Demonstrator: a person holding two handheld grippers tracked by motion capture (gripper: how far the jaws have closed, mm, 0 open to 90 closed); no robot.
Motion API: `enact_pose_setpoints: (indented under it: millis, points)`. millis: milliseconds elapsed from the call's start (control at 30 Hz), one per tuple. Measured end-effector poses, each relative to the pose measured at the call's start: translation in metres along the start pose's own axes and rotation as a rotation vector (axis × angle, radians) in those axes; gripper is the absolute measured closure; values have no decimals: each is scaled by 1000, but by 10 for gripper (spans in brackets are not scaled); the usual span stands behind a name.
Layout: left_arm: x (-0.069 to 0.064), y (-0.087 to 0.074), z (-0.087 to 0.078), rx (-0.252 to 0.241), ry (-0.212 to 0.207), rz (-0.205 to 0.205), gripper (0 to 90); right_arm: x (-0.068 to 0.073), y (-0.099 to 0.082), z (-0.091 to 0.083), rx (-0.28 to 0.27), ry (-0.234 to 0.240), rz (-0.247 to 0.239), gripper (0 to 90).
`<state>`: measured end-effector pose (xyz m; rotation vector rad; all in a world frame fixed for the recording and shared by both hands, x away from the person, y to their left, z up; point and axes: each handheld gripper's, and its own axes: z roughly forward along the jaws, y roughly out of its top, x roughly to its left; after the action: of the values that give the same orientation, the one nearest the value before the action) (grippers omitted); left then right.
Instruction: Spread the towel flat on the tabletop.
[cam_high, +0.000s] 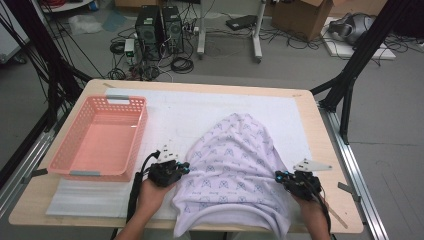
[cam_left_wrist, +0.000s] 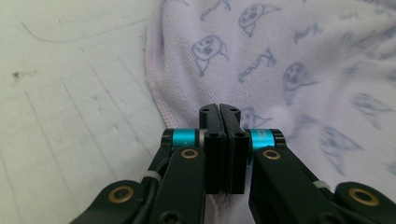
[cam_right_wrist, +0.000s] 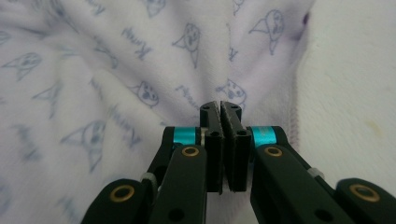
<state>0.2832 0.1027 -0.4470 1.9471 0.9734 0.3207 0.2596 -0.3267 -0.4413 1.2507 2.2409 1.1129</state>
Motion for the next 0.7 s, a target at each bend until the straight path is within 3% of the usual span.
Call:
enact_pose_setpoints:
  millis: [67,200,267,333,467,600,700]
  points:
    - [-4,-5,-10,-12,-23,10,882,1,-4,-13,-14,8,4,881]
    - [-7,-8,-20,-36,-50,14,854,5,-9,-20,-7,30,-4,874]
    - [-3,-6,-18,-43,-55,-14,669,6,-7,-19,-16,25,-2,793]
    - [4,-1,-13,-55,-46,-37,537,4,-2,-16,-39,8,14,689]
    - [19,16,2,-80,-36,-70,458,-3,13,-6,-77,-28,12,589]
    - [28,36,21,-77,-48,-85,451,-13,31,13,-69,-54,15,546]
    - [28,50,36,-79,-69,-88,443,-22,41,26,-35,-71,37,526]
